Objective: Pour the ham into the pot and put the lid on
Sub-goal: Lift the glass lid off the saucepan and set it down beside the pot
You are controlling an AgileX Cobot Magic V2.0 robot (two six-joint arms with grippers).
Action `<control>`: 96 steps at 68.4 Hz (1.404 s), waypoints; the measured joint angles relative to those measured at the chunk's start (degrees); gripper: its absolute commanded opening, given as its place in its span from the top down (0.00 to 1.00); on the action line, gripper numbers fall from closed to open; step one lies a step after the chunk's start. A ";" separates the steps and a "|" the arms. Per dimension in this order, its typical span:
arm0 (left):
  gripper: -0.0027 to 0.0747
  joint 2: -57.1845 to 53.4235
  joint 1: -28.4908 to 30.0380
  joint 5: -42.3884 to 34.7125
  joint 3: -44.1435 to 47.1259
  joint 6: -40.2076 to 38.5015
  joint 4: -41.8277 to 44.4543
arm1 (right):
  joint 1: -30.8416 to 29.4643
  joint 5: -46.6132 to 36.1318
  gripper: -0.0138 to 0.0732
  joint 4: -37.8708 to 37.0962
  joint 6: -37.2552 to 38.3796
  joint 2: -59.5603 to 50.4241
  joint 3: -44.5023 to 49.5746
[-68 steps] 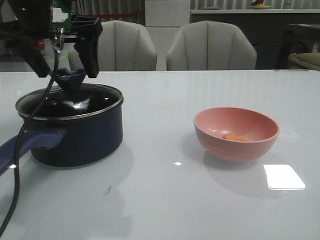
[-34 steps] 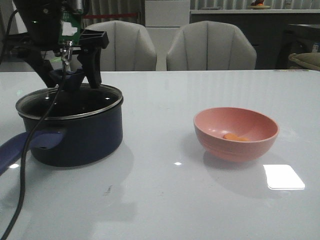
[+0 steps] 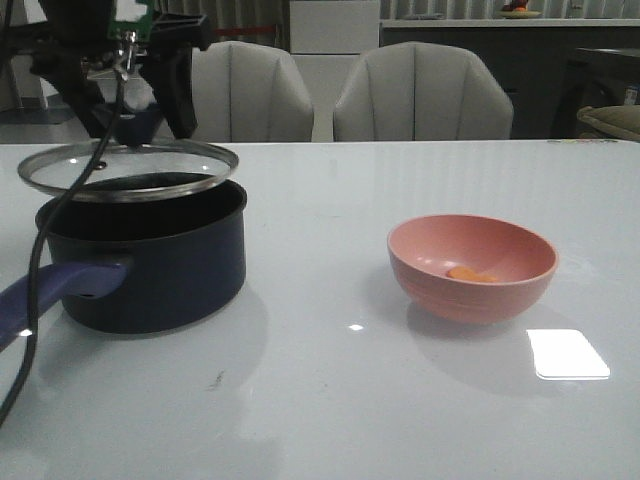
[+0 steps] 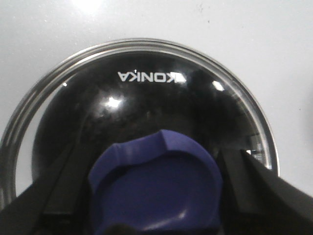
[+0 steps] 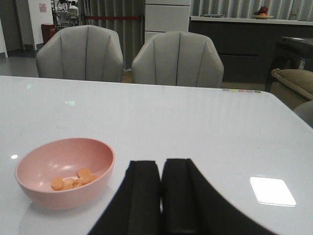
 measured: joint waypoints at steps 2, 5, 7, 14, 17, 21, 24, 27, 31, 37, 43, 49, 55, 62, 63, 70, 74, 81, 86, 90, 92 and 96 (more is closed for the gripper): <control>0.63 -0.52 0.00 0.17 0.00 0.00 0.49 | 0.00 0.00 0.66 0.00 0.00 0.00 0.00; 0.63 -1.73 0.13 0.59 0.00 0.00 1.61 | 0.00 0.00 0.66 0.00 0.00 0.00 0.00; 0.63 -2.45 0.39 1.05 0.00 0.00 2.12 | 0.00 0.00 0.66 0.00 0.00 0.00 0.00; 0.63 -5.28 2.70 1.79 0.66 0.00 2.94 | 0.00 0.00 0.66 0.00 0.00 0.00 0.00; 0.63 -6.65 4.32 1.79 1.47 0.43 3.21 | 0.00 0.00 0.66 0.00 0.00 0.00 0.00; 0.63 -8.61 7.15 1.23 3.73 1.10 3.31 | 0.00 0.00 0.66 0.00 0.00 0.00 0.00; 0.63 -10.29 10.09 0.57 5.74 1.92 3.31 | 0.00 0.00 0.66 0.00 0.00 0.00 0.00; 0.63 -11.65 12.87 -0.51 8.52 3.71 3.03 | 0.00 0.00 0.66 0.00 0.00 0.00 0.00; 0.63 -13.27 17.05 -2.09 12.12 6.32 1.69 | 0.00 0.00 0.66 0.00 0.00 0.00 0.00; 0.63 -14.41 22.86 -5.32 18.27 9.93 -0.67 | 0.00 0.00 0.66 0.00 0.00 0.00 0.00; 0.63 -14.51 26.93 -8.99 23.67 12.04 -2.43 | 0.00 0.00 0.66 0.00 0.00 0.00 0.00; 0.63 -14.39 29.20 -13.60 29.01 13.11 -3.02 | 0.00 0.00 0.66 0.00 0.00 0.00 0.00; 0.63 -13.32 29.88 -17.22 32.66 13.63 -3.19 | 0.00 0.00 0.66 0.00 0.00 0.00 0.00; 0.63 -11.44 29.88 -19.97 34.90 14.05 -3.80 | 0.00 0.00 0.66 0.00 0.00 0.00 0.00; 0.63 -11.29 29.88 -20.08 34.92 14.05 -3.81 | 0.00 0.00 0.66 0.00 0.00 0.00 0.00; 0.62 -9.27 29.88 -21.25 35.17 14.05 -4.76 | 0.00 0.00 0.66 0.00 0.00 0.00 0.00; 0.60 -8.43 29.88 -21.92 35.17 14.05 -5.17 | 0.00 0.00 0.66 0.00 0.00 0.00 0.00; 0.47 -7.47 29.33 -22.74 35.17 14.05 -5.29 | 0.00 0.00 0.66 0.00 0.00 0.00 0.00; 0.32 -7.10 28.67 -23.66 35.17 14.05 -5.29 | 0.00 0.00 0.66 0.00 0.00 0.00 0.00; 0.20 -6.97 28.15 -24.45 35.17 14.05 -5.40 | 0.00 0.00 0.66 0.00 0.00 0.00 0.00; 0.17 -6.88 28.00 -24.90 35.17 14.05 -5.40 | 0.00 0.00 0.66 0.00 0.00 0.00 0.00; 0.13 -6.88 27.74 -25.68 35.17 14.05 -5.52 | 0.00 0.00 0.66 0.00 0.00 0.00 0.00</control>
